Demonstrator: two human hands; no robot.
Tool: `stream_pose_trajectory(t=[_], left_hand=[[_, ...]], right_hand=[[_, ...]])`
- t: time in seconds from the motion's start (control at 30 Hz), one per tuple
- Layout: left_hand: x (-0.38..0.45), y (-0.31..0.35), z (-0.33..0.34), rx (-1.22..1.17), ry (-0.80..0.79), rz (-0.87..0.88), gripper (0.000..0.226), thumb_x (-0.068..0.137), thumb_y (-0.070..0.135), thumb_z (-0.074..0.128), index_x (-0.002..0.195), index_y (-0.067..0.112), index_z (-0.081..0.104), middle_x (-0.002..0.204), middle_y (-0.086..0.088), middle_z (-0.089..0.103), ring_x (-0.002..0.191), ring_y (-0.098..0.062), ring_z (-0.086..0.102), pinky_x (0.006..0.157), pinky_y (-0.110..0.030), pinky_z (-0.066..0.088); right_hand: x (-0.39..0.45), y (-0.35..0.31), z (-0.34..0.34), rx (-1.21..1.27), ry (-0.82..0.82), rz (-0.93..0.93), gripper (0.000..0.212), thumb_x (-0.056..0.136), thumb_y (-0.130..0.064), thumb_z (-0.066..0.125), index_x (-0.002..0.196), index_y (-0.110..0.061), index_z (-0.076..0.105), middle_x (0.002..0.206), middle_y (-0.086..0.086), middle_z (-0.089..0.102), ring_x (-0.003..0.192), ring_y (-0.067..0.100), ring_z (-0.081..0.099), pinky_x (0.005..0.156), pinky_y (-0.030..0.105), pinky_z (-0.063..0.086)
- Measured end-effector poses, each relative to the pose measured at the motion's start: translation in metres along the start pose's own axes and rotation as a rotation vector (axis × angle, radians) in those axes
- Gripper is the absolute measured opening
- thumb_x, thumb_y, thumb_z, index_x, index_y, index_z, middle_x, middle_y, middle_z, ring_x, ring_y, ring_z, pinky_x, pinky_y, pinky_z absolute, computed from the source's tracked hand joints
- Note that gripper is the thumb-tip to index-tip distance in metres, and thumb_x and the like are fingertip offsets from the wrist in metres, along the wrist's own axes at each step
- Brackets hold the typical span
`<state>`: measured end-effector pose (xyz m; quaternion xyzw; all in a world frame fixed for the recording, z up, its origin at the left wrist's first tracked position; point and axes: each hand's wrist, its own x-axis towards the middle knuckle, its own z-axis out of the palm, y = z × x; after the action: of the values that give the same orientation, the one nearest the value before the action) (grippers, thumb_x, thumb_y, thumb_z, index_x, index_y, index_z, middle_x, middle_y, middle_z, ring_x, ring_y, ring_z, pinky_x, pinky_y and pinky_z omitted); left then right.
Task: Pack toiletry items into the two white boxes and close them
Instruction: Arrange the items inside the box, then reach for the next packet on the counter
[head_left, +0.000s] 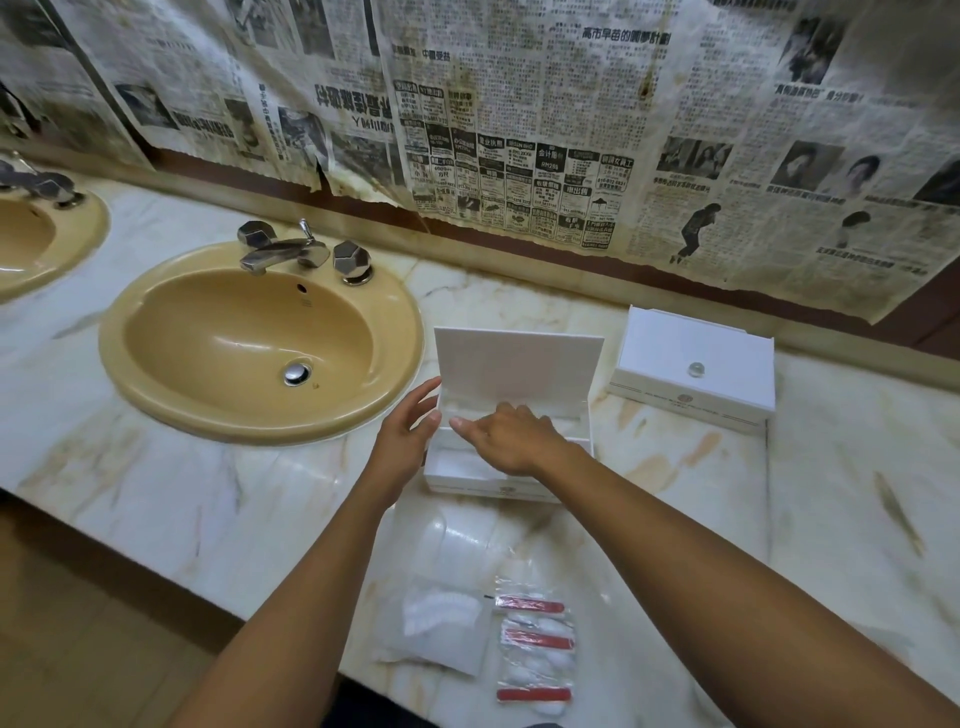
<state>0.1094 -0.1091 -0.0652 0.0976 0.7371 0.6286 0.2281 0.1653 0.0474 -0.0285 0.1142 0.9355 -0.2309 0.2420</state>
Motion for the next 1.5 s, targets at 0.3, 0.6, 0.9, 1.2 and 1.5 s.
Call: stream_pose_trajectory(t=[0.3,0.6,0.9,1.2,1.5], left_hand=[[-0.002,0.003,0.001,-0.012,0.013,-0.013,0.039,0.101,0.018,0.052,0.126,0.048,0.056,0.133,0.009,0.061,0.124,-0.014,0.056,0.105,-0.051,0.045],[-0.005,0.007,0.003,0.013,0.022,-0.027,0.037,0.103,0.019,0.05,0.131,0.042,0.051,0.128,0.012,0.052,0.118,0.0,0.048,0.099,-0.033,0.041],[-0.006,0.008,0.003,0.023,0.022,-0.041,0.036,0.103,0.021,0.048,0.13,0.045,0.051,0.119,0.024,0.055,0.113,0.006,0.05,0.099,-0.033,0.041],[-0.006,0.007,0.003,0.036,0.026,-0.034,0.037,0.103,0.019,0.049,0.128,0.046,0.053,0.118,0.024,0.059,0.117,0.001,0.053,0.095,-0.033,0.042],[-0.007,0.008,0.004,0.034,0.016,-0.042,0.038,0.103,0.022,0.048,0.138,0.038,0.049,0.114,0.024,0.055,0.109,0.002,0.052,0.072,-0.02,0.043]], right_hand=[[-0.035,-0.012,0.024,-0.099,0.545,-0.211,0.035,0.092,-0.036,0.048,0.116,-0.016,0.064,0.109,0.007,0.058,0.105,0.028,0.052,0.086,0.041,0.04],[-0.101,-0.037,0.096,-0.212,0.124,-0.414,0.066,0.081,-0.055,0.058,0.134,-0.02,0.04,0.127,0.011,0.045,0.114,0.03,0.04,0.095,0.046,0.033],[-0.094,-0.035,0.11,-0.365,0.036,-0.454,0.078,0.075,-0.022,0.072,0.141,-0.02,0.03,0.128,0.015,0.042,0.112,0.033,0.041,0.088,0.042,0.035],[-0.086,-0.03,0.096,-0.294,0.084,-0.387,0.087,0.077,-0.035,0.073,0.146,-0.023,0.021,0.13,0.012,0.041,0.116,0.03,0.04,0.092,0.042,0.034],[-0.125,0.009,0.096,-0.295,0.051,-0.282,0.121,0.067,-0.049,0.078,0.146,-0.039,-0.013,0.141,0.006,0.028,0.125,0.029,0.034,0.098,0.043,0.032]])
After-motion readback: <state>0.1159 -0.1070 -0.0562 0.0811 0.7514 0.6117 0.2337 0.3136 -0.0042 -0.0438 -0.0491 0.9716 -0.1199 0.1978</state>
